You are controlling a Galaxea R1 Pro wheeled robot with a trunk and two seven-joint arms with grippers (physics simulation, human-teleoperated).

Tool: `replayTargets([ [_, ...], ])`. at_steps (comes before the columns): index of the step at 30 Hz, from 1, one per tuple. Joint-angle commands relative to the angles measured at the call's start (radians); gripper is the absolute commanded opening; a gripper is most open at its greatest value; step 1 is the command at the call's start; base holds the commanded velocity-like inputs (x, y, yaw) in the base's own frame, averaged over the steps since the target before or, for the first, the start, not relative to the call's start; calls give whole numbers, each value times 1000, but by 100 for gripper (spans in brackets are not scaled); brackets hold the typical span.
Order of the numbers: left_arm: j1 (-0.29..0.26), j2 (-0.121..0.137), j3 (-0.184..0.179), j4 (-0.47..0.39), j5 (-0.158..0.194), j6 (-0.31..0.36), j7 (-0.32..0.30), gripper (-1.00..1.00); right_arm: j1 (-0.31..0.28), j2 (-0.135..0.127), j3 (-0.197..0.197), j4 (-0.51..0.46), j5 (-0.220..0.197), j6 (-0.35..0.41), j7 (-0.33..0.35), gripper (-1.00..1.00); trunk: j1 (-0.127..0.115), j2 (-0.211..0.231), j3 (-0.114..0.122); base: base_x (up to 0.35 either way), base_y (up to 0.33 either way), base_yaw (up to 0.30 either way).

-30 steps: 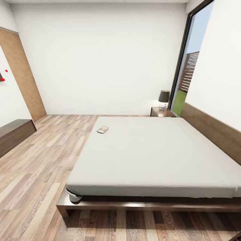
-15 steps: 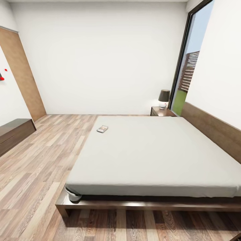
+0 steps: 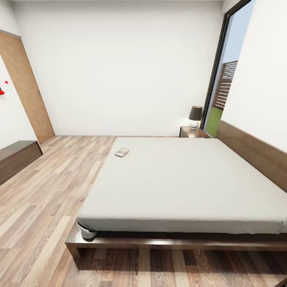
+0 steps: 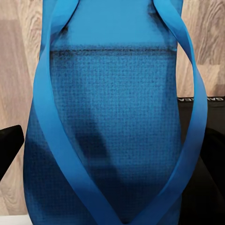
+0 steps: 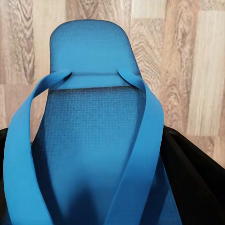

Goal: In the bedroom, move the book from the bed onto either nightstand, and place the two sandals side by side next to the bed.

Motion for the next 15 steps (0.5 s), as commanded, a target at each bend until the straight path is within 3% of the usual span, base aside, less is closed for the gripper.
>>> replayTargets([
  [1, -1, 0, -8, -2, 8, 5, 1, -100, 0, 1, -4, -2, 7, 6, -2, -100, 4, -8, -4, 0, 0, 0],
  [15, -1, 3, -8, -2, 6, 3, 2, -100, 0, 1, 1, -3, 7, 6, -2, -100, 58, -106, -48, 0, 0, 0],
])
